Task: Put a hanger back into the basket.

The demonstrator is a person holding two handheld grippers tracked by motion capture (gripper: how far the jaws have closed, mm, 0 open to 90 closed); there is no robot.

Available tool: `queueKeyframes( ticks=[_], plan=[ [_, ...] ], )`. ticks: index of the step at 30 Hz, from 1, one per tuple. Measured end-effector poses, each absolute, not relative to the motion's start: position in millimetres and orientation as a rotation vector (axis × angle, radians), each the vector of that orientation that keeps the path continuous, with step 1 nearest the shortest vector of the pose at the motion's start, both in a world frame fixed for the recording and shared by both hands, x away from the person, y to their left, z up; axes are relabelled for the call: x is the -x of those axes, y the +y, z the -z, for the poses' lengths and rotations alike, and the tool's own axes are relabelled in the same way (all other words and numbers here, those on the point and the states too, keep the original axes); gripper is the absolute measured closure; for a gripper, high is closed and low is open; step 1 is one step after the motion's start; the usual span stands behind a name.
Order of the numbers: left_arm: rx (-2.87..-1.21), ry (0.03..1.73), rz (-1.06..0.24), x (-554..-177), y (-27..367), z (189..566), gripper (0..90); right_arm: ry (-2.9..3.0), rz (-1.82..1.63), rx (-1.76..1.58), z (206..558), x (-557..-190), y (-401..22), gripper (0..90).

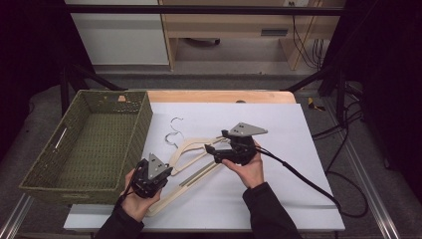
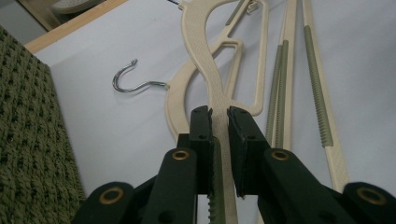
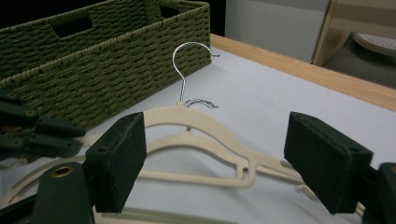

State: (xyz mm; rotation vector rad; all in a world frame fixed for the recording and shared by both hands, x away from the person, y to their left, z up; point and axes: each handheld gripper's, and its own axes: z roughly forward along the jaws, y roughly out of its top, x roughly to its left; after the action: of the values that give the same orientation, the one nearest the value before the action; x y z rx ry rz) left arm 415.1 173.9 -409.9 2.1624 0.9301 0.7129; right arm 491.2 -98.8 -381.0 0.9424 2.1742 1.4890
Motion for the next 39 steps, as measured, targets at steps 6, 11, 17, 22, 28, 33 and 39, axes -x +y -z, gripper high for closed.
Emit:
queueKeyframes(
  ticks=[6, 11, 17, 22, 28, 33, 39],
  plan=[
    [-2.158, 0.910, -0.731, -409, 172, 407, 80.2, 2.187, -1.489, -0.940, 384, -505, -70, 31.6],
    [-2.146, 0.900, -0.736, -405, 171, 406, 80.3, 2.231, -1.470, -0.924, 391, -513, -48, 39.1],
    [-2.146, 0.866, -0.776, -400, 170, 404, 80.5, 2.258, -1.520, -0.931, 396, -521, -33, 55.5],
    [-2.141, 0.876, -0.735, -397, 168, 404, 80.5, 2.302, -1.515, -0.953, 401, -528, -27, 65.7],
    [-2.138, 0.871, -0.739, -395, 168, 405, 80.6, 2.321, -1.529, -0.973, 404, -532, -25, 82.4],
    [-2.129, 0.881, -0.712, -393, 168, 407, 80.6, 2.320, -1.519, -0.986, 402, -529, -25, 83.3],
    [-2.148, 0.867, -0.714, -392, 169, 409, 81.0, 2.311, -1.515, -0.987, 400, -524, -25, 83.4]
  ],
)
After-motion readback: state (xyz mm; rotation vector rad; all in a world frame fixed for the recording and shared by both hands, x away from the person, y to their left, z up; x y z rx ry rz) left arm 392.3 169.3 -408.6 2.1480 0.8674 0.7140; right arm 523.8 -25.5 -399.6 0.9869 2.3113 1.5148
